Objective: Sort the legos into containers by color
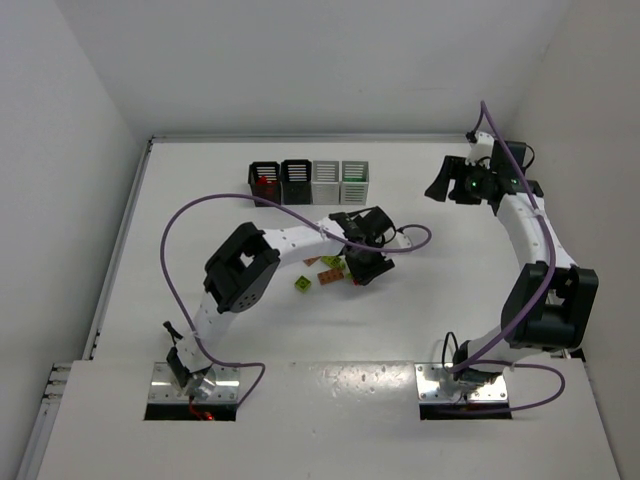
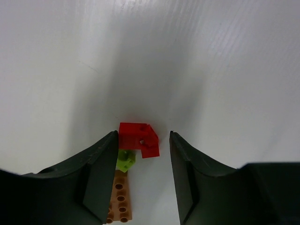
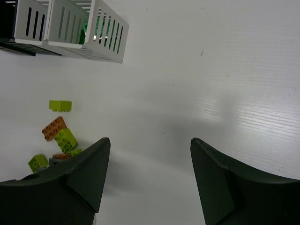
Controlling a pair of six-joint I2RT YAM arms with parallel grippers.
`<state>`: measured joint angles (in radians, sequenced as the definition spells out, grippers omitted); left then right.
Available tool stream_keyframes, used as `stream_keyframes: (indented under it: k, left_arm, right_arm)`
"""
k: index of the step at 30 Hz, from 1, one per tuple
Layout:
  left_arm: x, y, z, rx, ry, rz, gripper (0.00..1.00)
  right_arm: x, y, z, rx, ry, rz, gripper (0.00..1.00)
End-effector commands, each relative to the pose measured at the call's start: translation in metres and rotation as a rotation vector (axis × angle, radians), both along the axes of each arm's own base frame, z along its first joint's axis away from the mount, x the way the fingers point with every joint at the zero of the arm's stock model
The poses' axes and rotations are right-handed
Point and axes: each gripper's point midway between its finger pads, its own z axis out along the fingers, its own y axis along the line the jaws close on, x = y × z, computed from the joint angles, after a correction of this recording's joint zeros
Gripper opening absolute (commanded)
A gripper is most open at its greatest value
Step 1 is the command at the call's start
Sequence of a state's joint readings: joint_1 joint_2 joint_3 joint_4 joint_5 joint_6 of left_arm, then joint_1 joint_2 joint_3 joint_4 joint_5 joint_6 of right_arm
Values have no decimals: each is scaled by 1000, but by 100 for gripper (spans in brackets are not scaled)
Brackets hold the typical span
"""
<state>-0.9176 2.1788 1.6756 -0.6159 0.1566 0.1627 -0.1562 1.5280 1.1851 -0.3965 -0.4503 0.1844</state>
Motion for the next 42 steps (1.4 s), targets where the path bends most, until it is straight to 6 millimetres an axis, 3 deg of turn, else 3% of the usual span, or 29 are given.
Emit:
stream_keyframes:
  k: [1, 9, 18, 23, 32, 36, 39, 42]
  left_arm:
    - [-10, -14, 7, -20, -2, -23, 53]
    - [-12, -12, 0, -5, 9, -23, 43]
    - [-26, -5, -18, 41, 31, -39, 41]
    - [-28, -8, -17, 38, 19, -45, 34]
    - [-35, -6, -23, 53, 29, -55, 31]
    - [-31, -3, -23, 67, 10, -45, 25]
    - [-26, -4, -8, 51, -28, -45, 22]
    - [-4, 3, 12, 14, -55, 3, 19]
  right_arm:
    - [4, 1, 6, 22, -30, 5, 70]
    - [4, 2, 6, 29, -27, 0, 70]
    - [4, 2, 6, 29, -27, 0, 70]
    - [5, 3, 8, 34, -36, 7, 70]
    - [5, 3, 8, 34, -37, 7, 70]
    - [5, 4, 9, 40, -37, 14, 70]
    - [5, 4, 9, 40, -37, 14, 70]
    - [5, 6, 6, 48, -29, 21, 70]
